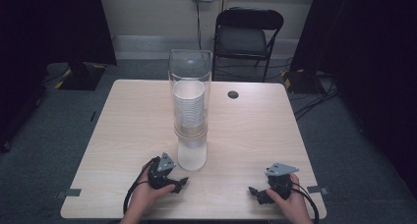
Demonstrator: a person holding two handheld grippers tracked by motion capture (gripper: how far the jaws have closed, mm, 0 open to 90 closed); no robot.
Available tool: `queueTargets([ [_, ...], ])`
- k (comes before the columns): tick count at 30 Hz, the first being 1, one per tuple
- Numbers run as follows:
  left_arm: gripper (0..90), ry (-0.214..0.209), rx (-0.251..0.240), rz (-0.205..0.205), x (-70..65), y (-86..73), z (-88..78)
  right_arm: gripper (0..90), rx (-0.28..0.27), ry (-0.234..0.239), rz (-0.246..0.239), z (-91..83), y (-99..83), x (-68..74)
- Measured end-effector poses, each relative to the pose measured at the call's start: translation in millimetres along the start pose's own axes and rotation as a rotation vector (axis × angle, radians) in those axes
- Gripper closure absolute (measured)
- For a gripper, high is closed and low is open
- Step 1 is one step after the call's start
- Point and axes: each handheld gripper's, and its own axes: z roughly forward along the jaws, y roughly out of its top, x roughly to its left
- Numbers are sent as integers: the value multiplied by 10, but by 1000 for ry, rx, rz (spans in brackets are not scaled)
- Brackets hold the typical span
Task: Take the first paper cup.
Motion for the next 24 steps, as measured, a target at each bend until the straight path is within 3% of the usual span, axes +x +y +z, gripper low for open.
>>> queueTargets([
  [3, 220, 7, -15, -42, 13, -3, -8, 0, 0, 0, 0, -1, 0, -1],
  [4, 228, 10, -25, -75, 38, -1, -16, 0, -1, -1, -1, 0, 0, -1],
  [6, 224, 8, -25, -95, 51, 6, -26, 0, 0, 0, -1, -1, 0, -2],
  [9, 198, 16, -87, -151, 65, 81, -97, 0, -1, 0, -3, 0, 0, -3],
  [12, 171, 3, -122, -151, 63, 170, -162, 0, -1, 0, -2, -1, 0, -3],
  [14, 168, 1, -131, -119, 62, 225, -204, 0, -1, 0, -2, -1, 0, -3],
  [17, 162, -6, -152, -132, 55, 298, -247, 0, -1, 0, -1, -1, 0, -2],
  [24, 161, -30, -220, -115, 23, 531, -294, 0, -1, 0, -2, -1, 0, -3],
])
